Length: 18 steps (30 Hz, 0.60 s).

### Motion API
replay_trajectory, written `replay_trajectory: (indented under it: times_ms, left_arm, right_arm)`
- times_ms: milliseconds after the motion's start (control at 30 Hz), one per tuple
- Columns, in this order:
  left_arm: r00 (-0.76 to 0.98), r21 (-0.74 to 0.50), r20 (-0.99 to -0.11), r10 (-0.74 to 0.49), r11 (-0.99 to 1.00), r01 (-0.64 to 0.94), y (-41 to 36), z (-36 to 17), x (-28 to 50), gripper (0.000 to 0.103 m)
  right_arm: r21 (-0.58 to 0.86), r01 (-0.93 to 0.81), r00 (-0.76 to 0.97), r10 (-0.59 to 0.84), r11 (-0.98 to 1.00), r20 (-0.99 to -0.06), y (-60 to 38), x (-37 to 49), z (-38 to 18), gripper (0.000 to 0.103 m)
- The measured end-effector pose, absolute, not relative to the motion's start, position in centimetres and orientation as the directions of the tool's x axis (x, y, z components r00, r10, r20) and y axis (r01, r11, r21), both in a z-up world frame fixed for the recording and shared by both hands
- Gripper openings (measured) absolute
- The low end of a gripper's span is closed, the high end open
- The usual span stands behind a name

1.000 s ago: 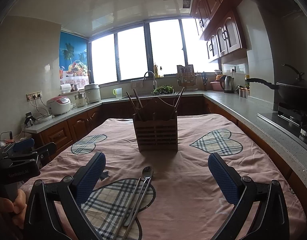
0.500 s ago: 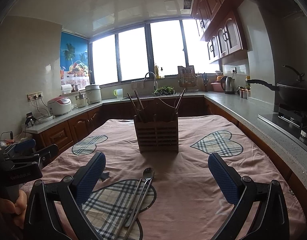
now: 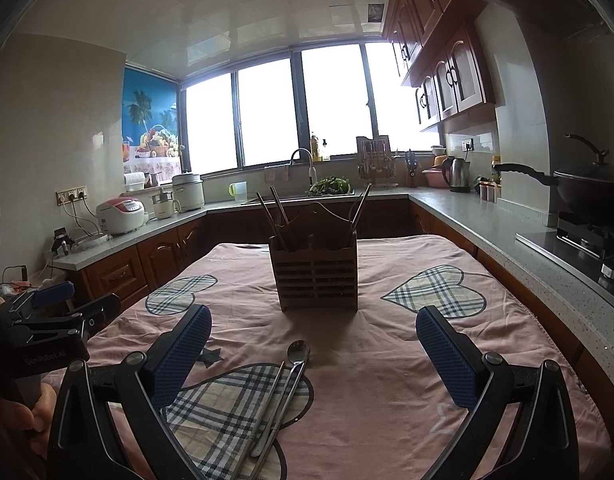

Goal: Organize utensils

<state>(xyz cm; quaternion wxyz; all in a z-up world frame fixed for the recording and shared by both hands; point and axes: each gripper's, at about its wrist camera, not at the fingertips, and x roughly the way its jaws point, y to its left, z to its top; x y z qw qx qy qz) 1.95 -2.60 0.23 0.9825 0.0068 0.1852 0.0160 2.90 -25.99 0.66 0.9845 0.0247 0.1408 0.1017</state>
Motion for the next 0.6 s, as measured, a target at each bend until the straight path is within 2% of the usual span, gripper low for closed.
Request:
replay_trajectory:
  times_ms: [600]
  left_arm:
    - [0.934, 0.03, -0.357, 0.034, 0.999, -0.025, -2.67, 0.47, 2.04, 0.103]
  right_arm:
    - [0.077, -0.2, 0.94, 0.213, 0.977, -0.268, -25.82, 3.04, 0.96, 0.103]
